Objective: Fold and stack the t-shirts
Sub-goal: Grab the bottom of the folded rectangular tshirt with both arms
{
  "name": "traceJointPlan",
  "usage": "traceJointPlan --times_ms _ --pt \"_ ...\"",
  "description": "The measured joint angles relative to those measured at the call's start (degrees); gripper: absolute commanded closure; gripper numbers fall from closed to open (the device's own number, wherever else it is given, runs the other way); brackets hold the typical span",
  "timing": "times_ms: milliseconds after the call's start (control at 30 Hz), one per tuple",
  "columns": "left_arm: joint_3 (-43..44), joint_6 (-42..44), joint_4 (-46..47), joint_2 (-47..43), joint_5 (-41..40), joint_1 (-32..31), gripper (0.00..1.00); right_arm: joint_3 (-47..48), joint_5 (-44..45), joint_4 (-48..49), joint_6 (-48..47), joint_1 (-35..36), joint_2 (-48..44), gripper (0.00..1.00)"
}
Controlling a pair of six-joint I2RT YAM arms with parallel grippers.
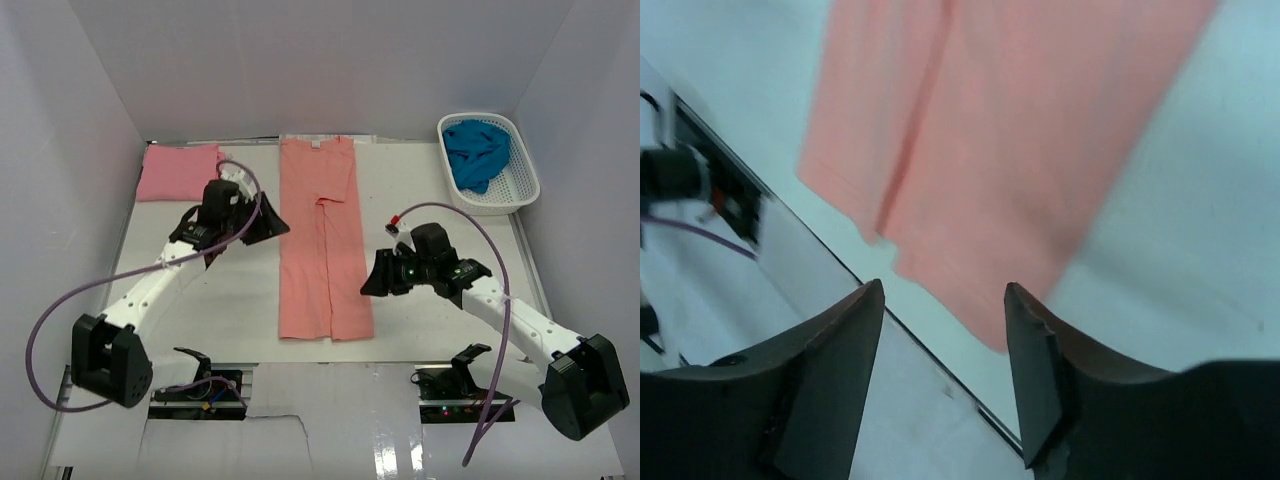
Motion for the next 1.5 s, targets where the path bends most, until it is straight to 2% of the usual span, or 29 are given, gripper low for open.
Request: traceJointPlan --times_ms 33,67,133,167,267,367,400,467,500,667,733,867,967,1100,1167,1267,1500 --pt "-4.3 -0.6 -0.5 -3.4 0.0 -0.1 0.63 -3.3 -0.2 0.0 0.5 -0.2 -0.7 0.33" --pt "-7.8 -1.1 -0.7 -5.6 0.1 -0.1 0.84 -6.9 -0.1 -0.4 1.0 -0.2 -1.3 0.32" --pt "-16.5 -2.0 -1.6 -9.6 0.5 -0.1 0.97 -12.1 0.1 -2.3 1.9 -0.3 -2.1 0.32" --pt "-19.5 -2.5 -2.5 -10.8 0.7 -0.1 0.98 -14.1 0.2 -3.3 2.6 -0.3 -2.8 0.32" --pt "-26.1 -3.8 -5.0 -14.2 1.0 -0.2 0.94 -16.9 0.1 -3.5 4.0 -0.3 -4.4 0.32" --pt "-28.5 -5.2 -5.8 -15.4 1.8 -0.4 0.73 -18.6 -1.0 -0.5 5.7 -0.3 -4.4 0.31" --pt "-28.7 -5.7 -5.6 -15.3 2.3 -0.4 0.63 -19.2 -1.8 0.8 6.4 -0.4 -4.2 0.31" --pt "-29.0 -6.6 -5.2 -15.4 3.1 -0.4 0.55 -19.8 -3.0 3.3 7.5 -0.5 -3.5 0.32" --pt "-29.5 -7.3 -4.6 -15.6 3.3 -0.4 0.47 -20.2 -3.8 5.0 8.1 -0.5 -2.8 0.33" --pt "-35.2 -11.3 -2.6 -18.9 5.1 -0.6 0.46 -21.3 -7.5 13.3 10.9 -0.5 2.3 0.37" --pt "-37.0 -12.9 -2.6 -19.2 5.7 -0.9 0.46 -21.7 -8.7 16.6 11.6 -0.5 4.3 0.48" --pt "-38.9 -15.5 -2.4 -18.8 6.5 -1.2 0.46 -22.6 -9.8 19.7 13.0 -0.6 6.7 0.52" --pt "-39.1 -16.8 -2.4 -17.4 6.8 -1.4 0.46 -22.7 -9.3 19.9 12.9 -0.6 6.7 0.60" --pt "-39.3 -18.7 -1.2 -16.3 7.3 -2.7 0.46 -23.1 -7.8 19.4 12.7 -0.6 6.6 0.82" --pt "-39.7 -19.5 -0.4 -16.2 7.6 -3.9 0.46 -23.2 -7.0 18.8 12.7 -0.6 6.6 0.83" --pt "-40.5 -21.4 1.2 -16.0 8.2 -6.4 0.46 -23.2 -6.7 18.6 12.6 -0.6 6.6 0.92" --pt "-40.7 -24.7 3.1 -15.1 7.9 -11.3 0.46 -23.2 -6.6 18.6 12.7 -0.6 6.9 0.92"
